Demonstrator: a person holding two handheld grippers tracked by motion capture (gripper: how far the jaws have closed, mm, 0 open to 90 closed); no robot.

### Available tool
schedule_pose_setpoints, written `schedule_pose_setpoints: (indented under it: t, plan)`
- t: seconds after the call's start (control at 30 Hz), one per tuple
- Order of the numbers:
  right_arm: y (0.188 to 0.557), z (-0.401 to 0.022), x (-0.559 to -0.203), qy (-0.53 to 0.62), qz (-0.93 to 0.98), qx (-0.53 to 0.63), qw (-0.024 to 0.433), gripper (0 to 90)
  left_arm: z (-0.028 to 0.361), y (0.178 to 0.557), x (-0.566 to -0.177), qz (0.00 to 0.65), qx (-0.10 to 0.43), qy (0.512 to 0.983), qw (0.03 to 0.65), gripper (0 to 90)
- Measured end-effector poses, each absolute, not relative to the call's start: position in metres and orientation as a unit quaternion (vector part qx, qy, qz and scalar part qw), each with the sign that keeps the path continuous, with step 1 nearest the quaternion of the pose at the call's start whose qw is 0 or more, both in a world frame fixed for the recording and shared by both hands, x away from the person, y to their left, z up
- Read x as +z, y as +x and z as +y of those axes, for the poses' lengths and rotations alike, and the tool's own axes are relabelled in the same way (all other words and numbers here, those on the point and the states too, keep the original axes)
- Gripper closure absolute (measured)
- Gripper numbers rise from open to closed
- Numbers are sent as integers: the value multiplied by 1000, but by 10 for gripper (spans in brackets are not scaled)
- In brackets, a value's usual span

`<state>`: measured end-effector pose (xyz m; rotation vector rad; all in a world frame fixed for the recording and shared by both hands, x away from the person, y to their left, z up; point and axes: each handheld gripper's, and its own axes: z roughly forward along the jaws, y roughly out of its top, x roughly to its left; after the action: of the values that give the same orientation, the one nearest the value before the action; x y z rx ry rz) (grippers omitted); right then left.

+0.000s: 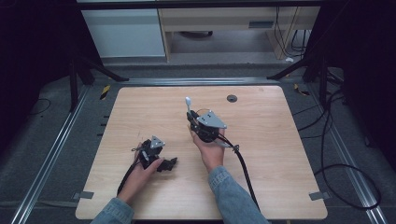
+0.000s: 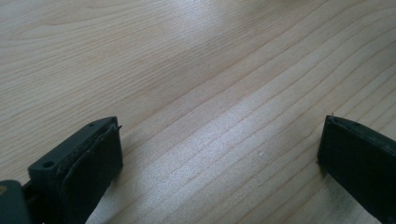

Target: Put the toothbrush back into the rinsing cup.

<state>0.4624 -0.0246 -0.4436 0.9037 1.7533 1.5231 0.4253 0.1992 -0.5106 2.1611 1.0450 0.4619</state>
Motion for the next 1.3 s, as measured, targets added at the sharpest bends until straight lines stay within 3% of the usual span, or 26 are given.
schedule_pose_setpoints:
  t: [1.3]
  plan:
    - [466, -28, -463, 356, 659, 583, 315, 794, 199, 425, -511, 402, 178, 831, 341, 0]
